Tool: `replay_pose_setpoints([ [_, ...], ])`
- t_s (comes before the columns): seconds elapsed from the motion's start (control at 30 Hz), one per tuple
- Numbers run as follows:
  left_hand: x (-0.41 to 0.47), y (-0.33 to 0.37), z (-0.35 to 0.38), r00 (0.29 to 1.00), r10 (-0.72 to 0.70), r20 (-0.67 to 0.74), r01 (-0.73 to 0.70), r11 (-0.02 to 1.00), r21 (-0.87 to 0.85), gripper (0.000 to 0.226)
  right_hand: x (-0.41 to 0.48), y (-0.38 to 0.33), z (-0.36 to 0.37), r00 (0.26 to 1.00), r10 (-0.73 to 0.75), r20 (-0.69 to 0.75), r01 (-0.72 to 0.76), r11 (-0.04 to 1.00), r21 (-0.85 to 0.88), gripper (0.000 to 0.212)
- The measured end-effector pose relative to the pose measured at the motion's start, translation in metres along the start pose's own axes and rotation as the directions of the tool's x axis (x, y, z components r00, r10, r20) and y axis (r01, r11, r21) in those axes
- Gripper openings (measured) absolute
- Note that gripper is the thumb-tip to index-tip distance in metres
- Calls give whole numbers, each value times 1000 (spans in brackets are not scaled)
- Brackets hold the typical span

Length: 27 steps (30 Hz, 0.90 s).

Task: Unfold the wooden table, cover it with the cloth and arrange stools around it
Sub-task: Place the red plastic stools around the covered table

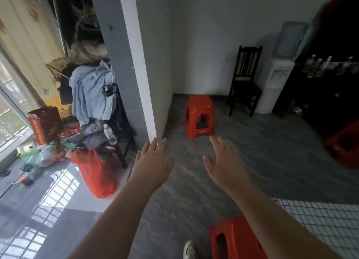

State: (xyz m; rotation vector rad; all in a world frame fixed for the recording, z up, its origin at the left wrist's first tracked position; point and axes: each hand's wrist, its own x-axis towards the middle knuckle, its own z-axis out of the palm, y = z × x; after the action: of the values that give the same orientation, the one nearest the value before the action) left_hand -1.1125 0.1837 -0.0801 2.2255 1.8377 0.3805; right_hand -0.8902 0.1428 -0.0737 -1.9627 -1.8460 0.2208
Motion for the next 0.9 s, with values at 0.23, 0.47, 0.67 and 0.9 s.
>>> replay_pose_setpoints([
  [0.23, 153, 3, -1, 999, 10, -36, -9, 999, 36, 65, 158, 39, 20, 999, 35, -39, -34, 999, 20, 66],
  [0.47, 317, 19, 9, 1000, 15, -3, -15, 1000, 10, 66, 312, 75, 35, 998, 49, -32, -50, 999, -8, 67],
  [0.67, 447, 29, 24, 1000, 9, -1, -9, 999, -31, 68, 424, 106, 43, 997, 67, -40, -69, 997, -45, 71],
  [0.9, 626, 26, 50, 999, 46, -2, -46, 996, -70, 70, 585, 138, 74, 992, 115, -57, -117, 993, -29, 66],
])
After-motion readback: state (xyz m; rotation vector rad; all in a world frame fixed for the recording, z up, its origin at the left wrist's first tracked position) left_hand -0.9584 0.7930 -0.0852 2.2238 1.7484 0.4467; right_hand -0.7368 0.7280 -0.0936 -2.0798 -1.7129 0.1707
